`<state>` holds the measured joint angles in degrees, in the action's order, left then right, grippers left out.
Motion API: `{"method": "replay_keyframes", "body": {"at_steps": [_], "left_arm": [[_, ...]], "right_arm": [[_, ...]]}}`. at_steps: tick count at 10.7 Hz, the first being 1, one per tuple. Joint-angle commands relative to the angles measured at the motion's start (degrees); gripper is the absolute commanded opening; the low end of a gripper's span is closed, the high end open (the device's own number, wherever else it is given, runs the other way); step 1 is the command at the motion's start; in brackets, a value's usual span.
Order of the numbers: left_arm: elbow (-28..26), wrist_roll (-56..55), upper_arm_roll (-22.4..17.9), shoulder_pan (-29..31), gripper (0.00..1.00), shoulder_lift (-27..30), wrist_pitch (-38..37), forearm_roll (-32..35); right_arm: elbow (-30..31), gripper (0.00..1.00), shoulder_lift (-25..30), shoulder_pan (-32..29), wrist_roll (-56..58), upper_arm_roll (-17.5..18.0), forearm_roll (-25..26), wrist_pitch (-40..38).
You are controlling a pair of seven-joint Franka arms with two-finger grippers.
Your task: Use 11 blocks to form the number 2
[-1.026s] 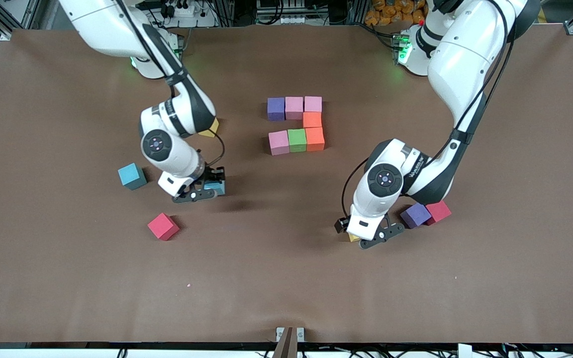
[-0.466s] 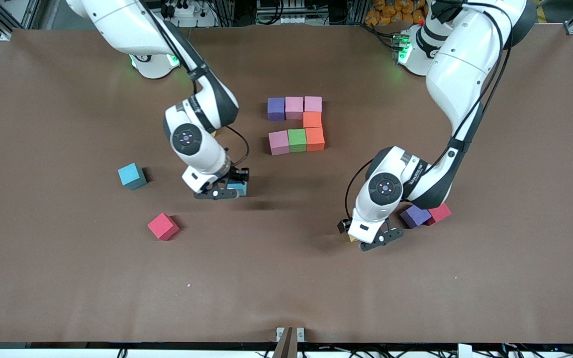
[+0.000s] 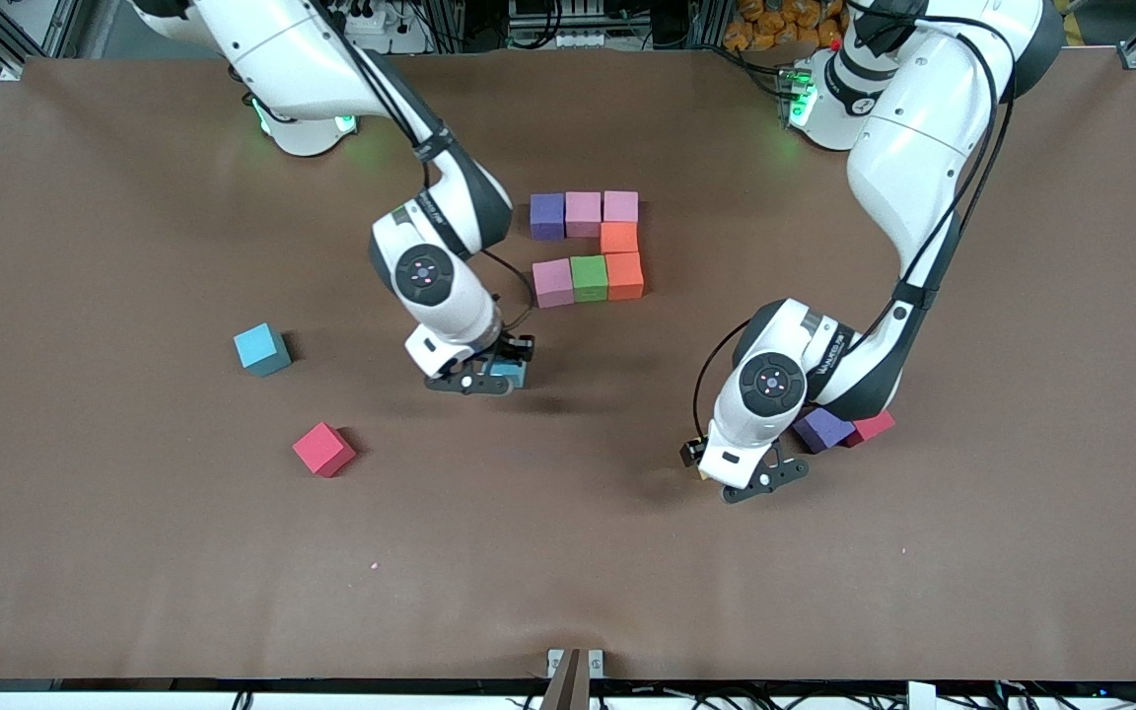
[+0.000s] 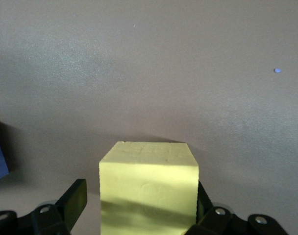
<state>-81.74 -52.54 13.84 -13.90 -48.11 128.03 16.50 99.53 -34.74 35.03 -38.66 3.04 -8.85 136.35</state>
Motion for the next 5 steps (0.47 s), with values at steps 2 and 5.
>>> {"method": "replay_keyframes", "body": {"at_steps": [2,5], "left_arm": [[1.15,1.47,-0.30,-0.16,0.69,-0.67,0.03,-0.15],[1.06,1.47,-0.65,-0.16,0.61,-0.76,0.03,-0.33]], "right_arm": [[-6.45,0.13,-4.01,3.20,-3.35,-0.31,-0.90,-3.81],[-6.45,0.18,-4.02,5.48,0.50,-0.23,-0.81,-7.23]]}}
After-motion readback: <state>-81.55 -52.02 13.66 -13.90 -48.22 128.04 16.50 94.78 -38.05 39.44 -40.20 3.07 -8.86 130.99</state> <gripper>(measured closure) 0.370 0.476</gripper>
